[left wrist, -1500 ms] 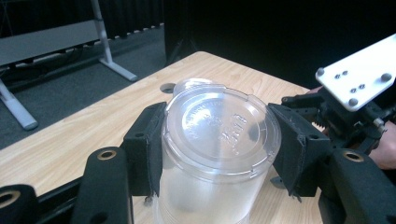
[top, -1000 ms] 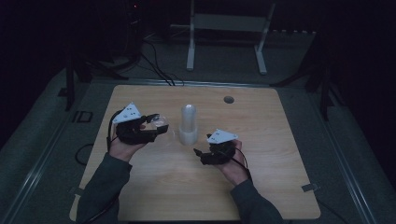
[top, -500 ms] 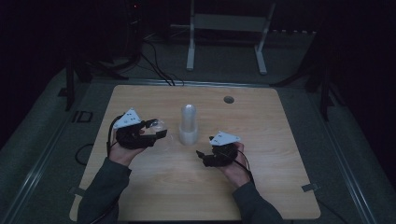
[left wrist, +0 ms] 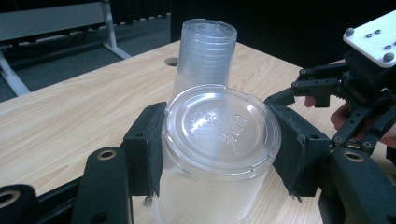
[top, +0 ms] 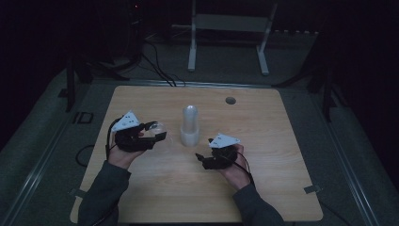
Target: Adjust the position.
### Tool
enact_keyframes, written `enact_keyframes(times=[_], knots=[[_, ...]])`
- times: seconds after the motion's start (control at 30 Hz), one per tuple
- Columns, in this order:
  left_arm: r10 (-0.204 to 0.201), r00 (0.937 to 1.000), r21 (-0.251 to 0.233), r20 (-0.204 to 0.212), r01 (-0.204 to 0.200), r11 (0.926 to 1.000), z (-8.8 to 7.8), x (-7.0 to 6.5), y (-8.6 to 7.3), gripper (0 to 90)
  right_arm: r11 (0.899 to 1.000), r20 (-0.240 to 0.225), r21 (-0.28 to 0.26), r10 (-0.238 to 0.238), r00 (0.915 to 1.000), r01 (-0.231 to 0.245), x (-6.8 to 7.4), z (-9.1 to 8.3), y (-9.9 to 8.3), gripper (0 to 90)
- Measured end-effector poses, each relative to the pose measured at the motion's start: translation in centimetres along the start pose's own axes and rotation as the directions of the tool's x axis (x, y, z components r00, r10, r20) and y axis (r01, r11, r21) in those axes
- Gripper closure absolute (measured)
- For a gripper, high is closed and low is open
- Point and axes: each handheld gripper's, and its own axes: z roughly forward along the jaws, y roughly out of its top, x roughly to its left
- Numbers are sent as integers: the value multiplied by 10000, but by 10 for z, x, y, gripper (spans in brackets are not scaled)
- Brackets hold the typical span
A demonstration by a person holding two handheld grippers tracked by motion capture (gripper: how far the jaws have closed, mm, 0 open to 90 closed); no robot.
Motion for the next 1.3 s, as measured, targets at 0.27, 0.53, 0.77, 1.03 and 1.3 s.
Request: enact_keyframes(times=[0.27, 0.53, 0.77, 1.03, 1.3], knots=[[-103, 9999, -50, 139, 103, 9999, 0, 0, -5, 411, 9997, -269, -199, -124, 9996, 119, 3, 0, 5, 253], [22, 9989, -1, 463, -22, 10000, 3, -2, -7, 411, 9989, -621, -464, -71, 9980, 42, 6, 1, 12, 254], [100, 9969, -116, 780, -91, 9999, 6, -5, -9, 411, 9968, -1092, -779, -254, 9937, 169, 10, 5, 21, 254], [76, 9944, -254, 1059, -49, 9997, 6, -6, -10, 411, 9942, -1441, -1046, -413, 9887, 263, 13, 6, 28, 254], [-62, 9897, -515, 1433, 137, 9986, 4, -6, -9, 411, 9915, -1770, -1290, -382, 9835, 153, 13, 7, 32, 254]])
